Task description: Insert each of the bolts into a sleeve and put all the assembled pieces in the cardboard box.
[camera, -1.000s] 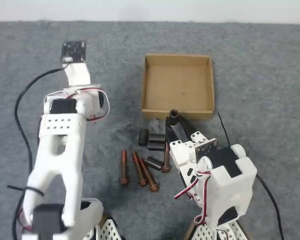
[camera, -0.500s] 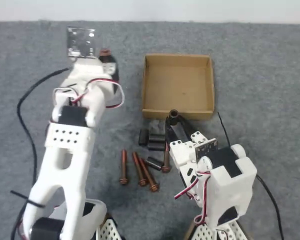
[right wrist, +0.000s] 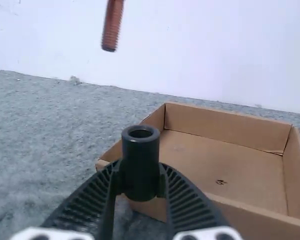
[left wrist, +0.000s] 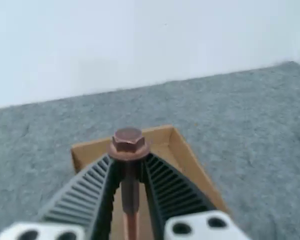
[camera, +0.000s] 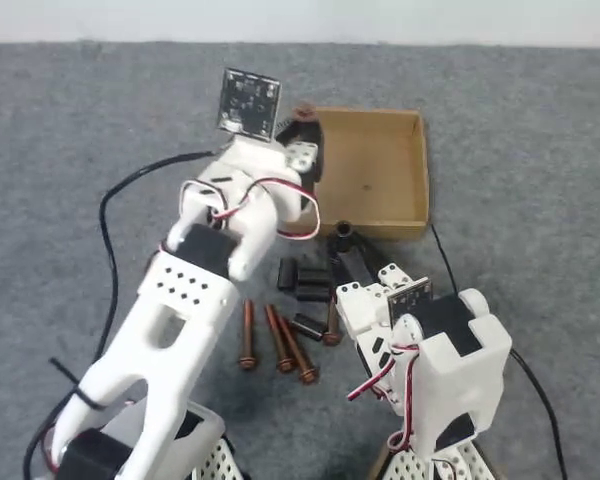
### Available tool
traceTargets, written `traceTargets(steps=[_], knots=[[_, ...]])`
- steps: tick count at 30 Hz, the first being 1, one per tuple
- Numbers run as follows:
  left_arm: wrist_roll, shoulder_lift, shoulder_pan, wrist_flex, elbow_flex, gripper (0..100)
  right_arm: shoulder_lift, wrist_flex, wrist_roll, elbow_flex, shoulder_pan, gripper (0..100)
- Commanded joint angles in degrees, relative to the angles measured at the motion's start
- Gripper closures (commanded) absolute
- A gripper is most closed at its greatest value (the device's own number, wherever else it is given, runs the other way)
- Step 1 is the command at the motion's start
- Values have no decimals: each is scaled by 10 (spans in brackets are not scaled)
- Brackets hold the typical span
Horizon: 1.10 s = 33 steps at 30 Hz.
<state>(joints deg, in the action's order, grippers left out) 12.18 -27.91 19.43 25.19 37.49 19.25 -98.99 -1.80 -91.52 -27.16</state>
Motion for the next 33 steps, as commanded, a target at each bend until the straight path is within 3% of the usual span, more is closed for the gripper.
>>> traceTargets(steps=[1, 8, 13, 21, 30, 33], knots=[[11, -34, 13, -62, 10, 988, -17, -8, -3, -13, -1, 992], [55, -34, 30, -113, 49, 988, -17, -8, -3, -13, -2, 992], [55, -54, 32, -112, 61, 988, -17, -8, -3, -13, -3, 992], [55, -207, 66, -113, 175, 988, -17, -8, -3, -13, -3, 992], [55, -217, 67, -115, 183, 988, -17, -8, -3, -13, -4, 992], [55, -216, 67, -156, 196, 988, -17, -8, -3, -13, -5, 992]])
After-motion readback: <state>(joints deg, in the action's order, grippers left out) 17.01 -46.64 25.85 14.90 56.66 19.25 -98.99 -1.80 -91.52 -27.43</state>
